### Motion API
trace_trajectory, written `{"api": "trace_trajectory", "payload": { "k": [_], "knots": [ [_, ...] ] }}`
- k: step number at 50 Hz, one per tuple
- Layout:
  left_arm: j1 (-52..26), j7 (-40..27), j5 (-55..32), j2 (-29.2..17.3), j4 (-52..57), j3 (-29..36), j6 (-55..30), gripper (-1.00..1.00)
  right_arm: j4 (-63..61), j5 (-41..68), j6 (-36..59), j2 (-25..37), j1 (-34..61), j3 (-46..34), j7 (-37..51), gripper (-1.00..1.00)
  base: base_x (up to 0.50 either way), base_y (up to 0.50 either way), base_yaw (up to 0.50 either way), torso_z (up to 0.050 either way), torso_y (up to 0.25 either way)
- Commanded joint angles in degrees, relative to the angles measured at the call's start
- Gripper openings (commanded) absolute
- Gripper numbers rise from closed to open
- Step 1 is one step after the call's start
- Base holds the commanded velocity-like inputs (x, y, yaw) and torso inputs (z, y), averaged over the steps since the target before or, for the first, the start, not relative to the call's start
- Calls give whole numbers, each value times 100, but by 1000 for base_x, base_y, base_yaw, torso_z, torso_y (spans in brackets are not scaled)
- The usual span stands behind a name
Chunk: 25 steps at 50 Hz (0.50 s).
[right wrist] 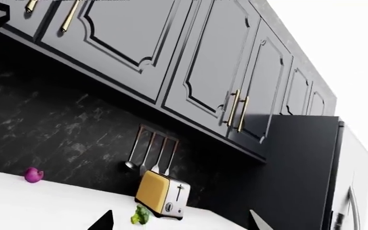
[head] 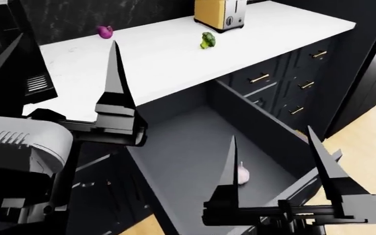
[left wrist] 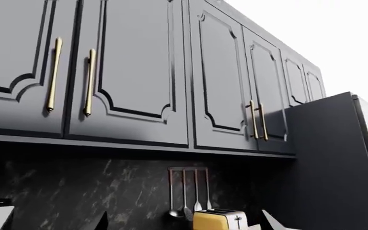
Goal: Close the right drawer.
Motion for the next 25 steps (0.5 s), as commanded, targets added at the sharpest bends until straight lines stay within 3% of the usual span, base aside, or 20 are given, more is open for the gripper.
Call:
{"api": "trace_trajectory", "payload": {
  "k": [1, 12, 25],
  "knots": [
    [-92, -142, -106, -3, 132, 30, -92, 100, 0, 66, -153, 0, -107, 85, 27, 100, 0, 0, -500, 0, 0],
    [-318, -360, -345, -20, 263, 89, -186, 100, 0, 228, -171, 0, -130, 164, 81, 100, 0, 0, -440, 0, 0],
    [-330, -301, -265, -66, 174, 175, -55, 100, 0, 104, 86, 0, 15, 96, 110, 100, 0, 0, -9, 0, 0]
  ]
}}
